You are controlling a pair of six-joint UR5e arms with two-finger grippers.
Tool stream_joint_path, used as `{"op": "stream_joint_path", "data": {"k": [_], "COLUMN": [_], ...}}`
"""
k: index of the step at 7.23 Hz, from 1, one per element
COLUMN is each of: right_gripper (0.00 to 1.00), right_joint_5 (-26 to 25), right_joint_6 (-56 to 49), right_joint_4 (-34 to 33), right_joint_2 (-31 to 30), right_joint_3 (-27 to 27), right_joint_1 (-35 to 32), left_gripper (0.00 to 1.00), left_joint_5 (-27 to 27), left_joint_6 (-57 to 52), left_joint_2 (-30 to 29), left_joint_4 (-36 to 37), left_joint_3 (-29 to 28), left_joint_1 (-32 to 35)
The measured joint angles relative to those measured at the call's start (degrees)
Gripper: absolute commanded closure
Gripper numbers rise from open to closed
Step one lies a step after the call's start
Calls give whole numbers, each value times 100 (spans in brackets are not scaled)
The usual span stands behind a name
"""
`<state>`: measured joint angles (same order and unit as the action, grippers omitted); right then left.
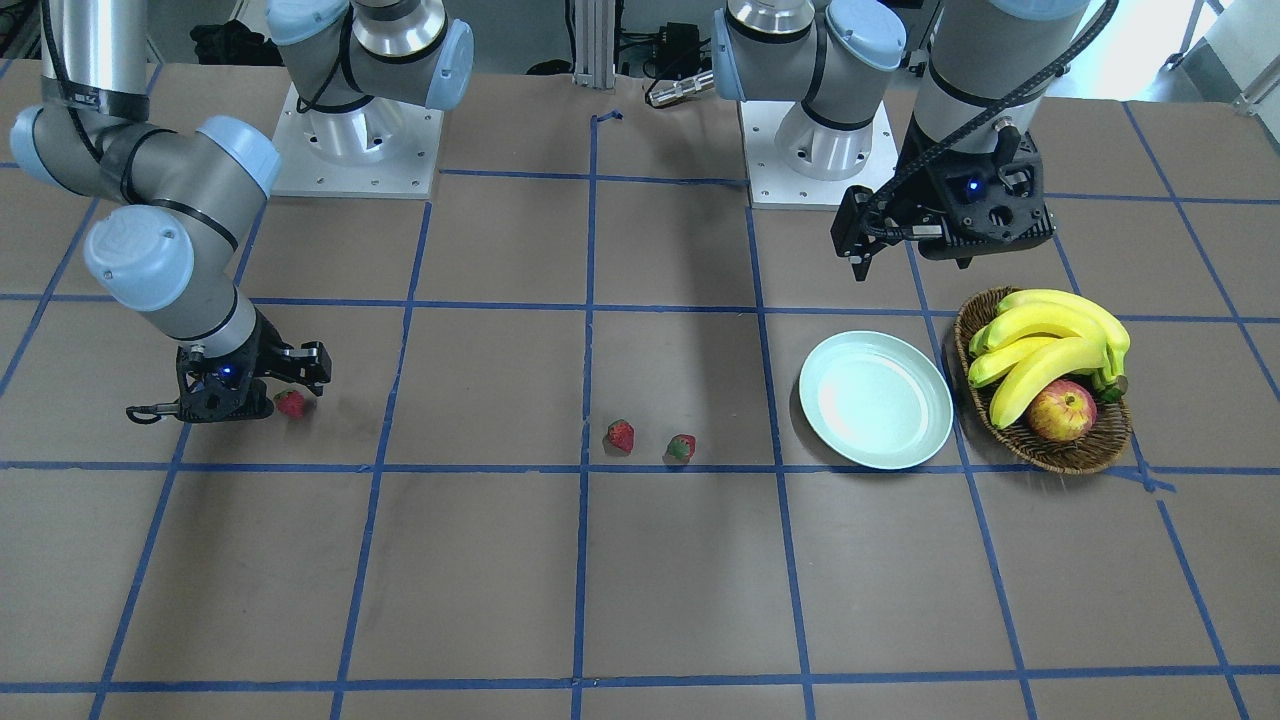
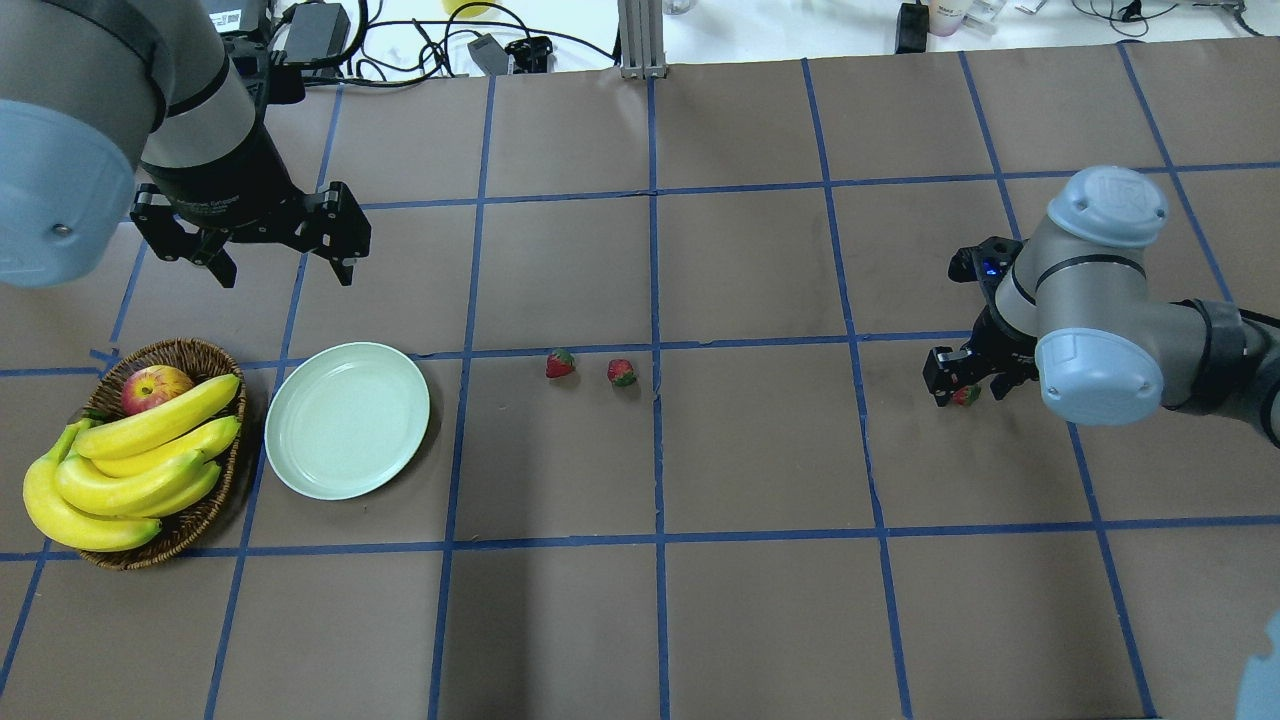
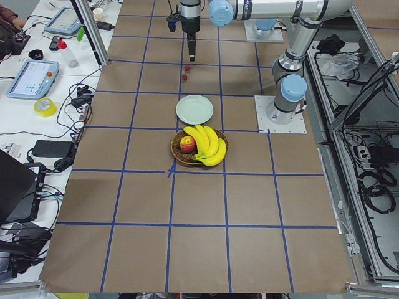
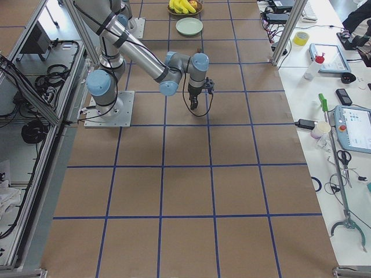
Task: Collect all strawberries into plate
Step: 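Move the right gripper to the last strawberry and grasp it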
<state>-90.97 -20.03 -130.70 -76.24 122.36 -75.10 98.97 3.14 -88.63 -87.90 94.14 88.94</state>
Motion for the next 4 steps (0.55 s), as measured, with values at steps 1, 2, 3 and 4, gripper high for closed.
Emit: {"op": "stream_joint_path", "data": {"k": [1,2,3,4], "right_gripper": [84,86,86,81], "right_joint_5": [-12,-23,-30,-24], "right_joint_6": [4,8,14,95], "right_joint_4": [-107,-143,-156,-145], "right_joint_2": [80,106,112,99], "right_joint_3": [24,16,9,-26], "right_joint_1": [2,4,4,-13], "left_gripper": [0,0,0,0], "left_joint_5": [2,4,2,0], "left_joint_6": [-4,-5,-8,-10], "left_joint_2": [2,1,-1,-4], "left_joint_4": [6,9,10,10], "left_joint_3": [0,2,5,6], "left_joint_1": [0,0,0,0]}}
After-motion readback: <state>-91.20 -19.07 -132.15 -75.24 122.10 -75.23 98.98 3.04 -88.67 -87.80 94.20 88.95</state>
